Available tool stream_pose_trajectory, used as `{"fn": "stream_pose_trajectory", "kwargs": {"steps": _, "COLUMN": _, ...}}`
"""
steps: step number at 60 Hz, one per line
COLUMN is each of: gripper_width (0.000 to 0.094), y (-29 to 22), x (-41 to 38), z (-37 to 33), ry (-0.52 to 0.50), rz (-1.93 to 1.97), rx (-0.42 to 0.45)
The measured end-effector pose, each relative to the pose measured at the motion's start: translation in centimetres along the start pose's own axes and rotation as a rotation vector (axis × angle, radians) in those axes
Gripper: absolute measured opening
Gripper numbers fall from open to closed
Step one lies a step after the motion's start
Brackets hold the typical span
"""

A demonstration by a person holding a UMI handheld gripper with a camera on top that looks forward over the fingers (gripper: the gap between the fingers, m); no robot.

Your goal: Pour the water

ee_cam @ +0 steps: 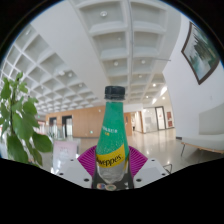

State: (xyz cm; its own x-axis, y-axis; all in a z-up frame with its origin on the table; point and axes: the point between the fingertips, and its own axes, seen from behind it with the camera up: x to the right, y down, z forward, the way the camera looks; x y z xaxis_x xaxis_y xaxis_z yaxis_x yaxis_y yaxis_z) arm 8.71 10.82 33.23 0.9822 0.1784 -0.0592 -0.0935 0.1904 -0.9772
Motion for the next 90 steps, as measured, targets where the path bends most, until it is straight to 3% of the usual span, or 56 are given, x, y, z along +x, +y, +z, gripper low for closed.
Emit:
{"fn": "stream_pose_trajectory", "kwargs": {"steps": 16, "gripper_width": 0.0411, "y": 17.6, "x": 8.4, "z": 0.1, "ry": 0.105, "rz": -0.121, "rx": -0.355}}
{"fn": "stream_pose_trajectory", "kwargs": {"steps": 29, "gripper_width": 0.0413, "y": 24.9, "x": 11.1, "z": -1.3, "ry": 0.13, "rz": -0.18, "rx": -0.484}}
{"fn": "stream_pose_trajectory", "kwargs": {"steps": 30, "gripper_width": 0.0453, "y": 25.3, "x": 11.2, "z": -1.9, "ry": 0.137, "rz": -0.18, "rx": -0.493}}
{"fn": "stream_pose_trajectory", "kwargs": {"steps": 31, "gripper_width": 0.0416, "y": 24.8, "x": 11.1, "z": -1.5, "ry": 0.136, "rz": -0.171, "rx": -0.456}}
{"fn": "stream_pose_trajectory", "kwargs": {"steps": 36, "gripper_width": 0.0423, "y": 25.0, "x": 11.5, "z": -1.8, "ry": 0.149, "rz": -0.119, "rx": -0.463}}
{"fn": "stream_pose_trajectory", "kwargs": {"steps": 44, "gripper_width": 0.0549, "y": 25.1, "x": 11.4, "z": -1.8, "ry": 0.153, "rz": -0.134, "rx": -0.48}}
{"fn": "stream_pose_trajectory", "kwargs": {"steps": 48, "gripper_width": 0.0683, "y": 26.1, "x": 12.1, "z": -2.9, "ry": 0.186, "rz": -0.14, "rx": -0.563}}
{"fn": "stream_pose_trajectory", "kwargs": {"steps": 51, "gripper_width": 0.0877, "y": 25.4, "x": 11.8, "z": -3.4, "ry": 0.195, "rz": -0.136, "rx": -0.57}}
{"fn": "stream_pose_trajectory", "kwargs": {"steps": 53, "gripper_width": 0.0833, "y": 24.6, "x": 11.6, "z": -4.1, "ry": 0.202, "rz": -0.138, "rx": -0.568}}
{"fn": "stream_pose_trajectory", "kwargs": {"steps": 72, "gripper_width": 0.0859, "y": 16.6, "x": 6.0, "z": -16.2, "ry": 0.254, "rz": -0.148, "rx": -0.616}}
{"fn": "stream_pose_trajectory", "kwargs": {"steps": 90, "gripper_width": 0.086, "y": 9.8, "x": 0.1, "z": -27.9, "ry": 0.266, "rz": -0.129, "rx": -0.594}}
